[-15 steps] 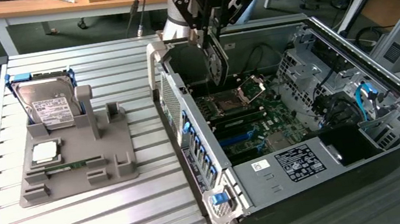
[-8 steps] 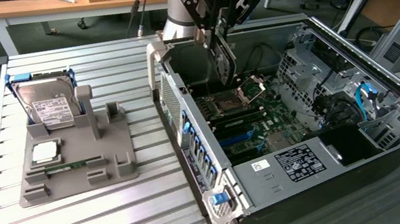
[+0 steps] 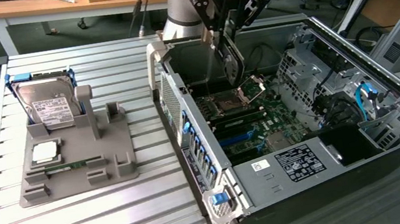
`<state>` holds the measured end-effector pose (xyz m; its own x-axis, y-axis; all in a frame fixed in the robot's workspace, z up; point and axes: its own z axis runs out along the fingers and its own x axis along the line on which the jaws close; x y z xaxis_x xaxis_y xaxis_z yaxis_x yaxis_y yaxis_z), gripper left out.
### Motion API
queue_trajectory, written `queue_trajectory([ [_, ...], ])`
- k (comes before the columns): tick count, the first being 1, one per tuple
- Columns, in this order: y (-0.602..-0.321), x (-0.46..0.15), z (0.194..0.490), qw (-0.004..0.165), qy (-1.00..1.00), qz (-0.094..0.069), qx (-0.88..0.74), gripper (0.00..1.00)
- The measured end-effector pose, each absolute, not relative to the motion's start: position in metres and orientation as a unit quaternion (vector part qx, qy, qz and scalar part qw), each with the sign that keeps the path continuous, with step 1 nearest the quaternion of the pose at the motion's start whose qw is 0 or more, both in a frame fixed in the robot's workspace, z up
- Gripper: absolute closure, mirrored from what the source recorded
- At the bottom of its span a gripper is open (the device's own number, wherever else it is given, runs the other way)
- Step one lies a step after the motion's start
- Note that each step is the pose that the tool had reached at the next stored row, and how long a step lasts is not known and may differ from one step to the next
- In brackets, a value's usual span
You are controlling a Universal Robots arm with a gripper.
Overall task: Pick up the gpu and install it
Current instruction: 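Pick up the gpu and move the gpu toward the slot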
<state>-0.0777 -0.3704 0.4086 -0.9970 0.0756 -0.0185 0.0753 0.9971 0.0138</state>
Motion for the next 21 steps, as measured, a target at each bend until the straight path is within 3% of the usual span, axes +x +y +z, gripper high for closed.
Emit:
queue_trajectory([
  [21, -0.381, -0.041, 0.392, 0.007, 0.999, 0.006, 0.038, 0.73],
])
